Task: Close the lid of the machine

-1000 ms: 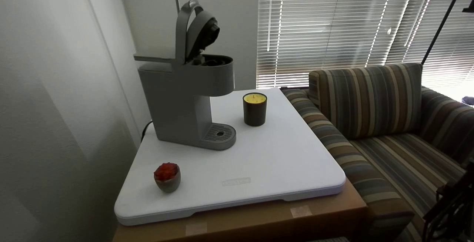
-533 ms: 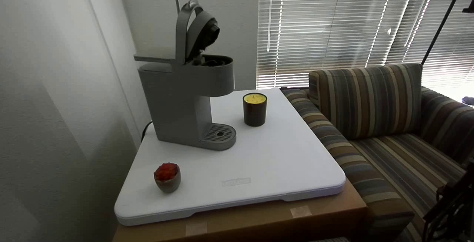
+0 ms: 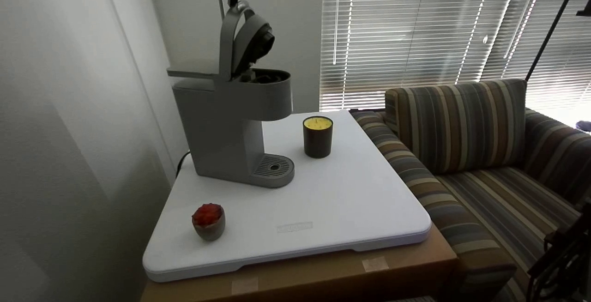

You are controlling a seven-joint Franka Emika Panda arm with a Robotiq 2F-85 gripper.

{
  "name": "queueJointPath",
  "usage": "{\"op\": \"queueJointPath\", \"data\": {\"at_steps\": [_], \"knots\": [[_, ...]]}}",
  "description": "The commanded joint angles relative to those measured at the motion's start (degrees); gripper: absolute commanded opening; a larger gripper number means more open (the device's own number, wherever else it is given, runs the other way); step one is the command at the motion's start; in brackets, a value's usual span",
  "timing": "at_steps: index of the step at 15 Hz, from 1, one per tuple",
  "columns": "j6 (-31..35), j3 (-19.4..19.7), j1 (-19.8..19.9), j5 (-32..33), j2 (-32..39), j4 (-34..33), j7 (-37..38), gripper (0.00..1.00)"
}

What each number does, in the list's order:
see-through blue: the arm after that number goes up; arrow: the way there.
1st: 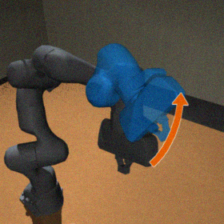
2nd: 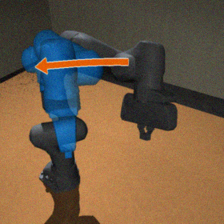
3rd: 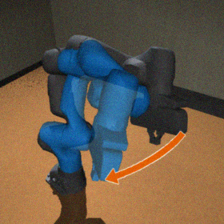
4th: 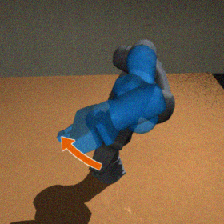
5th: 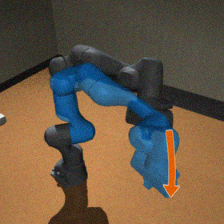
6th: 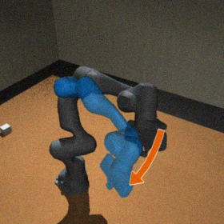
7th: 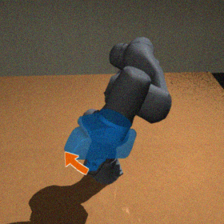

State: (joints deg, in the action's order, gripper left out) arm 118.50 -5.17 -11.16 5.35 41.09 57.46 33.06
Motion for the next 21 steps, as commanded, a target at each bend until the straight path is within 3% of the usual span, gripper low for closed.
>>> {"op": "queueJointPath", "data": {"at_steps": [1, 13, 21], "knots": [[-1.7, 1.1, -0.2, 0.8, -0.7, 1.0, 2.3, 0.0], [-9.4, 0.5, -1.0, 4.9, -3.7, 4.5, 4.3, 0.0], [-12.2, 1.2, -0.8, 5.5, -7.4, 12.1, 5.2, 0.0]]}}
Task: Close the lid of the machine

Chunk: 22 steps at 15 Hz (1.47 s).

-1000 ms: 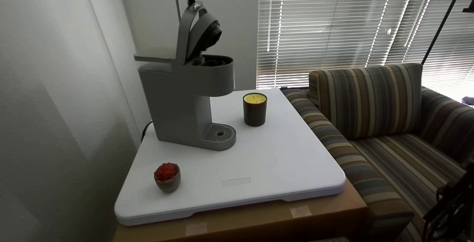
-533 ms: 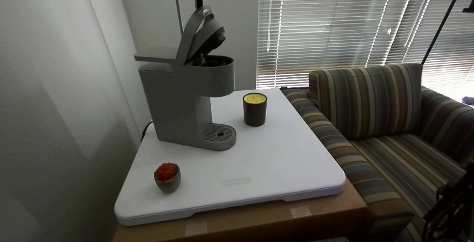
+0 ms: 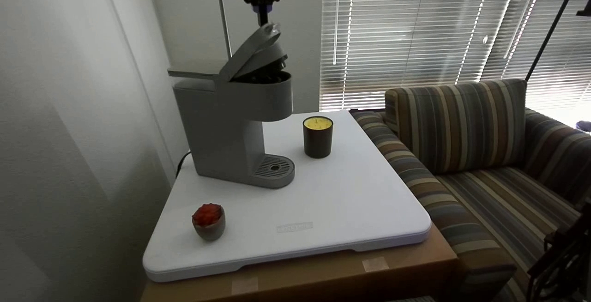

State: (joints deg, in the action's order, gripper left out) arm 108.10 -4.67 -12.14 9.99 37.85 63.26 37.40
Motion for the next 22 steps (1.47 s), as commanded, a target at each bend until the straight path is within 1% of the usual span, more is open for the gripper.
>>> {"op": "queueJointPath", "data": {"at_steps": [1, 5, 6, 10, 15, 19, 22], "knots": [[-1.8, 0.8, 0.2, 0.8, -4.5, 7.3, 0.9, 0.0], [-1.5, 1.0, 0.5, 0.3, -6.1, 11.3, 0.7, 0.0], [-1.5, 2.8, -0.7, -1.0, -6.3, 11.9, 0.1, 0.0], [-0.8, 3.5, -0.7, -1.3, -7.7, 15.5, 0.2, 0.0], [0.7, 3.6, -0.3, -1.9, -9.3, 18.4, 0.2, 0.0], [1.6, 3.4, -0.6, -1.9, -9.4, 18.1, 0.0, 0.0], [1.3, 3.3, -1.3, -1.3, -8.6, 15.7, -0.3, 0.0]]}}
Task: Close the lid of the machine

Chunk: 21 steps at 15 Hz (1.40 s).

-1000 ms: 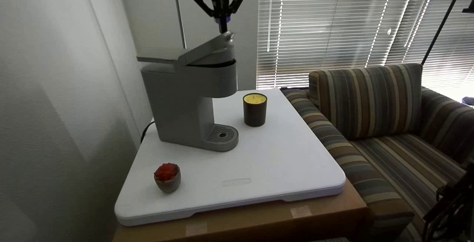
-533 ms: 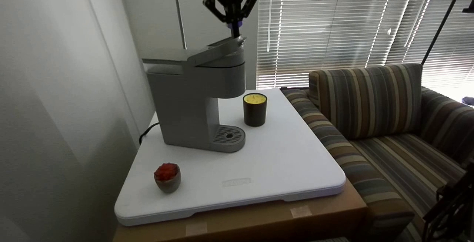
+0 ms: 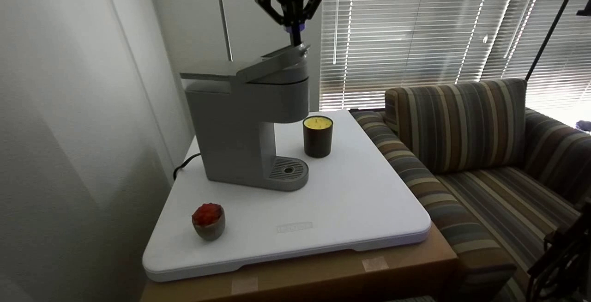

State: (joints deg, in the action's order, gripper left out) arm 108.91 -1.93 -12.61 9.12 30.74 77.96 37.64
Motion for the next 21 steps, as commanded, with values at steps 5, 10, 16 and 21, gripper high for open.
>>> {"op": "queueJointPath", "data": {"at_steps": [5, 10, 16, 21], "knots": [[-2.8, 1.4, -2.5, 1.9, -2.0, -1.5, 0.1, 0.0], [-9.4, 2.4, -3.9, 6.4, -3.6, -3.2, 2.2, 0.0], [-11.0, 2.0, -2.9, 5.7, -4.2, -2.4, 3.9, 0.0], [-7.2, 1.9, -1.9, 4.2, -4.3, 0.6, 7.7, 0.0]]}}
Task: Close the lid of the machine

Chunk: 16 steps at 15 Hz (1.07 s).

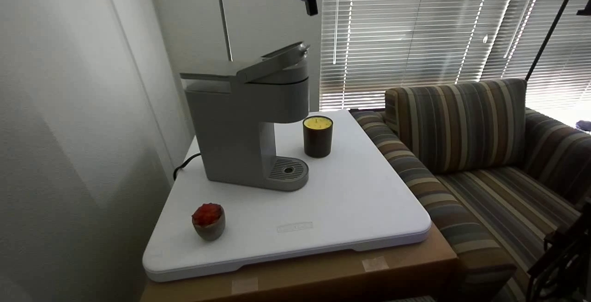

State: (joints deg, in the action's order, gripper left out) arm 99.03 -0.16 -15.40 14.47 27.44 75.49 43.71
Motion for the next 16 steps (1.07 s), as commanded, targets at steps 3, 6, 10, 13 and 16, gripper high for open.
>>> {"op": "queueJointPath", "data": {"at_steps": [3, 6, 10, 13, 16], "knots": [[4.6, 0.0, 1.5, -2.3, -1.1, 5.0, 3.7, 0.0], [8.5, -0.3, 2.5, -5.3, -1.4, 7.2, 5.6, 0.0], [13.2, -0.1, 3.2, -8.5, -1.7, 9.4, 6.5, 0.0], [14.4, 0.0, 3.4, -8.9, -2.0, 10.6, 7.1, 0.0], [14.9, 0.0, 3.6, -9.5, -2.3, 11.4, 7.8, 0.0]]}}
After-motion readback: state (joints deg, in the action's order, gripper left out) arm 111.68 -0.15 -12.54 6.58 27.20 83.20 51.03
